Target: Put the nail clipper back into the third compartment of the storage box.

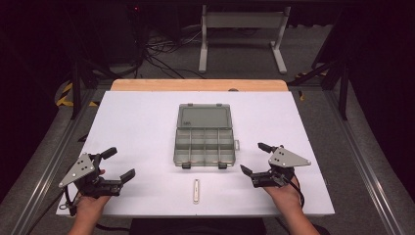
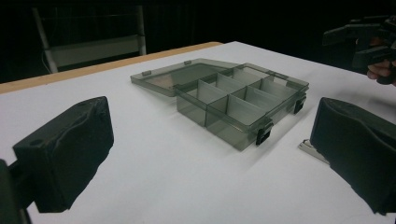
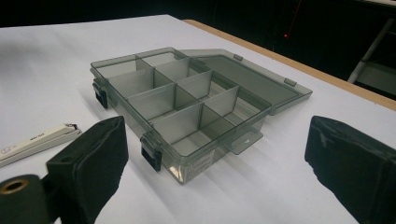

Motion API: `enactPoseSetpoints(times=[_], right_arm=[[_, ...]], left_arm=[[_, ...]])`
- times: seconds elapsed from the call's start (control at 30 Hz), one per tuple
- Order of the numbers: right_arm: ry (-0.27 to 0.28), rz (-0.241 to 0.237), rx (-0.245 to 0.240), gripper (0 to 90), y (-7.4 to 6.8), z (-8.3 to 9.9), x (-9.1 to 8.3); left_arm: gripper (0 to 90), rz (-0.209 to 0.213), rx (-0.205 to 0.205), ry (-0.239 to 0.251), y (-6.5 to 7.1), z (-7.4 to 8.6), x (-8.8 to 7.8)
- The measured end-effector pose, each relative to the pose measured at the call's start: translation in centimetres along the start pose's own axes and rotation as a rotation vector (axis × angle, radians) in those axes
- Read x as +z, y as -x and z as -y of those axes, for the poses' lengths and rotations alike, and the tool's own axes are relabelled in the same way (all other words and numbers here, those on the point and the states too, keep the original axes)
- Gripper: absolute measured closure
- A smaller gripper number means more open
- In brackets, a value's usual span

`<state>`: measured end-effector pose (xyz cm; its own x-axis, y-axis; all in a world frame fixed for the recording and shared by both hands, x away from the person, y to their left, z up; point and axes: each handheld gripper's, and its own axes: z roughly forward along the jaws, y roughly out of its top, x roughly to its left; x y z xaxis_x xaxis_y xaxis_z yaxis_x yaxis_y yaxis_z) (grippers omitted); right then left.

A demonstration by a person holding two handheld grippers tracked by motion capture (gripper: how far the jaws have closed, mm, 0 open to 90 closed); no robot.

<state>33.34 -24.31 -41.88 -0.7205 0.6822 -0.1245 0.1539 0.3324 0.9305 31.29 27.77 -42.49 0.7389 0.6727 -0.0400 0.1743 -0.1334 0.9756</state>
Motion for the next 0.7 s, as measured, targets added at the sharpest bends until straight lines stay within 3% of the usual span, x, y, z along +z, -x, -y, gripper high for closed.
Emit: enactPoseSetpoints(times=[0.2, 0.27, 0.7], right_arm=[[0.012, -0.013, 0.011, 6.8, 0.07, -0.06, -0.13], [0.012, -0.017, 0.016, 6.8, 0.13, -0.07, -0.05], [0.002, -0.024, 0.015, 6.9, -0.09, -0.17, 0.1]], left_arm=[[1.1, -0.018, 0.038, -0.023, 0.21, -0.02, 0.08], [1.2, -0.019, 0.036, -0.006, 0.26, -0.02, 0.09], [1.1, -0.018, 0.037, -0.014, 0.17, -0.06, -0.06]])
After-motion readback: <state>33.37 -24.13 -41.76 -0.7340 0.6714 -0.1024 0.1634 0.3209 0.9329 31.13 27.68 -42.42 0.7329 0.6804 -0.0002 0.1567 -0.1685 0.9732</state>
